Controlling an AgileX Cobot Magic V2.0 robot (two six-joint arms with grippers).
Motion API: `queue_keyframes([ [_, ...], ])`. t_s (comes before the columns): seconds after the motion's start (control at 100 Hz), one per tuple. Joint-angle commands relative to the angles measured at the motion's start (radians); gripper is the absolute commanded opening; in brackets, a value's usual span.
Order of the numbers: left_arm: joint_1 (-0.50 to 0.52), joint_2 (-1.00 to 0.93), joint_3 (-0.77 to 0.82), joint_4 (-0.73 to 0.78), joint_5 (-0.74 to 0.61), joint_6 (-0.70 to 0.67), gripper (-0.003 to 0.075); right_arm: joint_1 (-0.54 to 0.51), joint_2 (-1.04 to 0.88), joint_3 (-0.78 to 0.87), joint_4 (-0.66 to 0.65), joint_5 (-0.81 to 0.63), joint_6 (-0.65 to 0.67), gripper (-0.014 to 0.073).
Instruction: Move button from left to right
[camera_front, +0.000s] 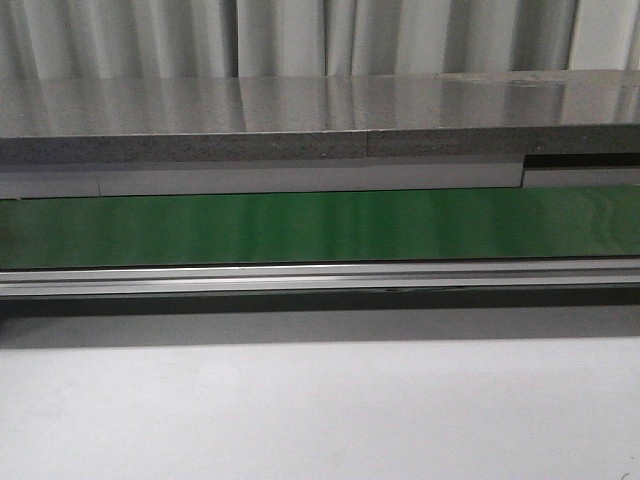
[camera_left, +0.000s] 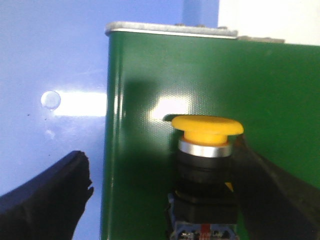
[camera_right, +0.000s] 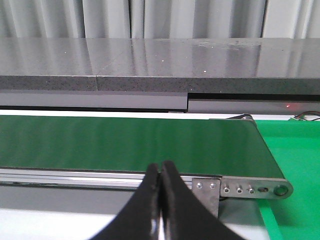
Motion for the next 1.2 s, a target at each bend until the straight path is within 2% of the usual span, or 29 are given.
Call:
queue_keyframes([
  [0.0,-0.005,-0.088,-0.023,-0.057,-0.035,0.018,0.0557,-0.006,-0.020,-0.015,-0.009,-0.088,-0.007,-0.0068],
  [0.22,-0.020,-0.192,-0.023,-0.125,-0.039,0.073,0.0557,-0.006,-0.020,-0.015,-0.009,-0.088,-0.007,-0.0068],
  [0.46,-0.132,-0.367,0.055,-0.123,-0.157,0.095,0.0556,-0.006,-0.020,-0.015,-0.009,-0.088,-0.007,-0.0068],
  [0.75,-0.275,-0.692,0.336,-0.106,-0.449,0.095,0.0556,-0.006,-0.020,-0.015,-0.009,-0.088,-0.007,-0.0068],
  [1.19,-0.279,-1.181,0.745,-0.105,-0.690,0.095,0.0556,-0.006,-0.020,-0.015,-0.009,-0.088,-0.007,-0.0068],
])
